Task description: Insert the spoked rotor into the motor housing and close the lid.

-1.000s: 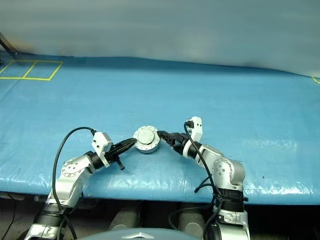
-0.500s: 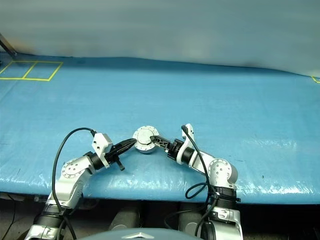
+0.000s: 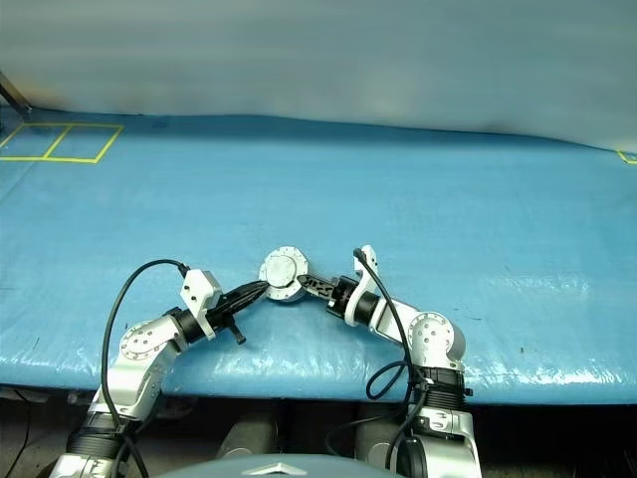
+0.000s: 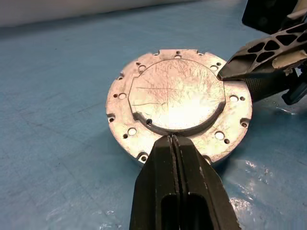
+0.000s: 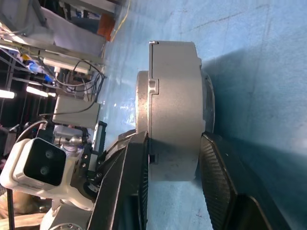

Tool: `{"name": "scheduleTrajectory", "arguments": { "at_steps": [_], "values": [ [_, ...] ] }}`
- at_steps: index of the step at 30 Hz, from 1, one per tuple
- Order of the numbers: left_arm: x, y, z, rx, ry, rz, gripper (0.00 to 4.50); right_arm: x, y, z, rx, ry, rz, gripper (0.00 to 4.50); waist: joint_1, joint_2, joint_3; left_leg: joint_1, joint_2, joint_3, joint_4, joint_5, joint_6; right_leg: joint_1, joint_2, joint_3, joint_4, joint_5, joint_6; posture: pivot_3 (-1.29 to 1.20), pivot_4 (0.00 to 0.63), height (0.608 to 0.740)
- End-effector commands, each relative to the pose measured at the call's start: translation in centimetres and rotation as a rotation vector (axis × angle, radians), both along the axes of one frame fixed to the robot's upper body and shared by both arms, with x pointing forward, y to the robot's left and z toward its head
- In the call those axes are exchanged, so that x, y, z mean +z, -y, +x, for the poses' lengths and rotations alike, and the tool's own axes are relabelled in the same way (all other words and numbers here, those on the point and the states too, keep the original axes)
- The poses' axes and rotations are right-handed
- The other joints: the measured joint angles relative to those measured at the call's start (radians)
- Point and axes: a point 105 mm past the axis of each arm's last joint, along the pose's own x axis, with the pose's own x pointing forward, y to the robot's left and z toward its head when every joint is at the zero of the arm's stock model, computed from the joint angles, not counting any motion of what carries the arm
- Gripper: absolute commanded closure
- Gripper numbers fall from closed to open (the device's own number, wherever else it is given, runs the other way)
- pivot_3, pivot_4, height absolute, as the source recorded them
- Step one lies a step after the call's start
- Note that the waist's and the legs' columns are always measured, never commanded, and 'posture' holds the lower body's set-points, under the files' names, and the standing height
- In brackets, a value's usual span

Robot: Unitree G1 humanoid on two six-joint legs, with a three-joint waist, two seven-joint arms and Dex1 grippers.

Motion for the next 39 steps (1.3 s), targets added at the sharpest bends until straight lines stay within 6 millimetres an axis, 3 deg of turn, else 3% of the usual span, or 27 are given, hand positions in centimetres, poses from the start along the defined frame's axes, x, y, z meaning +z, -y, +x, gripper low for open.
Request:
{"name": "scheduleTrajectory", "arguments": {
  "at_steps": [1,8,15,18,22,28,32,39],
  "values": [
    [-0.7,0.5,-0.3,-0.007,-0.027,0.0,4.5,0.1,-0.3,0.1,-0.002,0.013,-0.016,3.34,0.0,0.0,0.0,0.0,0.0,0.0,0.0,0.0,0.0,0.0,0.0,0.0,0.0,0.0,0.0,0.0,0.15,0.74],
    [0.3,-0.1,0.2,0.049,-0.003,-0.057,4.5,0.4,-0.2,0.4,-0.016,0.024,-0.012,3.34,0.0,0.0,0.0,0.0,0.0,0.0,0.0,0.0,0.0,0.0,0.0,0.0,0.0,0.0,0.0,0.0,0.15,0.74],
    [3.1,-2.0,1.7,0.255,-0.05,-0.39,4.5,3.0,0.0,0.8,-0.037,0.081,0.114,3.34,-0.003,-0.001,0.002,-0.003,0.0,-0.001,0.0,0.0,0.0,-0.003,0.0,0.0,0.0,0.0,0.0,0.0,0.15,0.74],
    [3.9,-2.1,1.5,0.247,-0.06,-0.459,4.5,4.2,0.3,1.1,-0.054,0.107,0.169,3.34,-0.004,-0.001,0.003,-0.004,0.0,-0.001,-0.001,0.0,0.0,-0.004,0.0,-0.001,-0.001,0.0,0.001,0.0,0.15,0.74],
    [4.7,-2.5,1.2,0.251,-0.072,-0.58,3.63,6.2,0.6,1.5,-0.078,0.152,0.237,3.34,-0.005,-0.001,0.004,-0.005,0.0,-0.001,-0.001,0.0,0.0,-0.004,0.0,-0.001,-0.002,0.0,0.001,0.0,0.15,0.74],
    [5.3,-1.7,0.7,0.214,-0.136,-0.761,1.55,9.8,1.0,1.5,-0.077,0.234,0.375,3.34,-0.011,0.0,0.005,-0.006,0.0,-0.001,-0.001,0.0,0.0,-0.004,0.0,-0.001,-0.002,0.0,0.0,0.0,0.15,0.74],
    [5.8,-0.6,0.2,0.159,-0.185,-0.887,0.16,10.9,0.5,0.9,-0.028,0.278,0.368,3.34,-0.015,0.0,0.005,-0.006,0.0,-0.002,-0.001,0.0,0.0,-0.004,0.0,-0.001,-0.002,0.0,0.001,0.0,0.15,0.74],
    [7.3,1.7,-1.5,-0.06,-0.331,-1.119,0.01,11.6,-0.4,-0.2,0.028,0.296,0.369,3.34,-0.024,0.0,0.005,-0.006,0.0,-0.002,-0.001,0.0,0.0,-0.004,0.0,-0.002,-0.002,0.0,0.0,0.0,0.15,0.74]
  ]
}}
